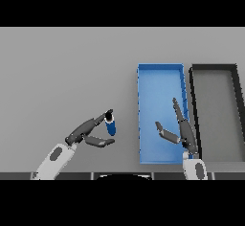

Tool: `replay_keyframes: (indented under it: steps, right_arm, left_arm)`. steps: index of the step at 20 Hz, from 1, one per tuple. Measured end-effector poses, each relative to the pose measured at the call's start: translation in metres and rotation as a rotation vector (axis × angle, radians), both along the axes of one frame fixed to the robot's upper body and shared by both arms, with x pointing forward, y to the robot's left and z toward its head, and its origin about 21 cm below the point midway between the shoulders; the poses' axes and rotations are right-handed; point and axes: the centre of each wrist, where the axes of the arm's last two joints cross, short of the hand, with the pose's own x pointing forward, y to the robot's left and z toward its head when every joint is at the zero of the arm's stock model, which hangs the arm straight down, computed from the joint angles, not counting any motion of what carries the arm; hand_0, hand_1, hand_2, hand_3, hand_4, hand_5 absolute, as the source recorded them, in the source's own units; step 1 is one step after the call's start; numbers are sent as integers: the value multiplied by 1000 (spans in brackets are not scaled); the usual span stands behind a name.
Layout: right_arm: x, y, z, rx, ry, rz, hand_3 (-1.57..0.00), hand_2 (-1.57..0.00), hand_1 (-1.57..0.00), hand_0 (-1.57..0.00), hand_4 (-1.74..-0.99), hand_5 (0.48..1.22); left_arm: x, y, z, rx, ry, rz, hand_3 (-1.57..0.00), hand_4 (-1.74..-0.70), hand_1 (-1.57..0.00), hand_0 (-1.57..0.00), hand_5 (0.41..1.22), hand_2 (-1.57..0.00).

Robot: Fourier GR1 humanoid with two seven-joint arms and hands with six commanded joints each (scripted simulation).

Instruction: Pick up the blue pipe and place it into the blue bin.

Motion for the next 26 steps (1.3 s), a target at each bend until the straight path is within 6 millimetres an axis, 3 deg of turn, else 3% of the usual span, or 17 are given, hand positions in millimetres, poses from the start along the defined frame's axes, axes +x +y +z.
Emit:
replay_keyframes:
  steps: [3,7,9,10,11,12,14,16,20,26]
  right_arm:
    - [2,0,0,2,17,-6,1,1,1,1,-1201,605]
    - [1,0,-1,20,12,-5,1,1,1,1,-1206,606]
    - [2,2,0,18,12,-10,1,1,1,1,-1196,603]
    - [3,0,-2,6,24,-13,1,1,1,1,-1196,605]
    - [4,-1,-2,6,22,-18,1,1,1,1,-1198,605]
    - [1,-4,1,14,2,-11,1,1,1,1,-1199,605]
    - [3,-2,1,15,21,-18,1,1,1,1,-1198,604]
    - [3,-5,4,24,11,-5,1,1,1,1,-1196,604]
    - [3,-2,0,21,15,-10,1,1,1,1,-1190,600]
    - [8,-4,1,12,15,-13,1,1,1,1,-1183,606]
  left_arm:
    - [7,-8,-7,38,-33,-31,1,-1131,1,1,462,1]
    - [14,-30,-14,-38,-13,-43,1,-1215,1,1,533,-1]
    - [14,-36,-15,-82,-25,-39,-43,-1267,-40,1,585,-110]
    - [17,-40,-12,-99,-22,-31,-115,-1292,-141,-34,617,-224]
    - [16,-41,-15,-107,-19,-26,-215,-1317,-265,-100,651,-357]
    - [17,-42,-15,-113,-19,-15,-486,-1342,-458,-289,765,-539]
    - [14,-46,-18,-152,18,-3,-877,-1477,-856,-717,929,-901]
    - [11,-52,-18,-146,-3,-29,-1102,-1567,-1113,-1025,1034,-1142]
    - [9,-57,-22,-173,-59,-60,-1317,-1665,-1384,-1347,1144,-1395]
    - [8,-71,5,-267,-137,-35,-1446,-1721,-1522,-1512,1201,-1525]
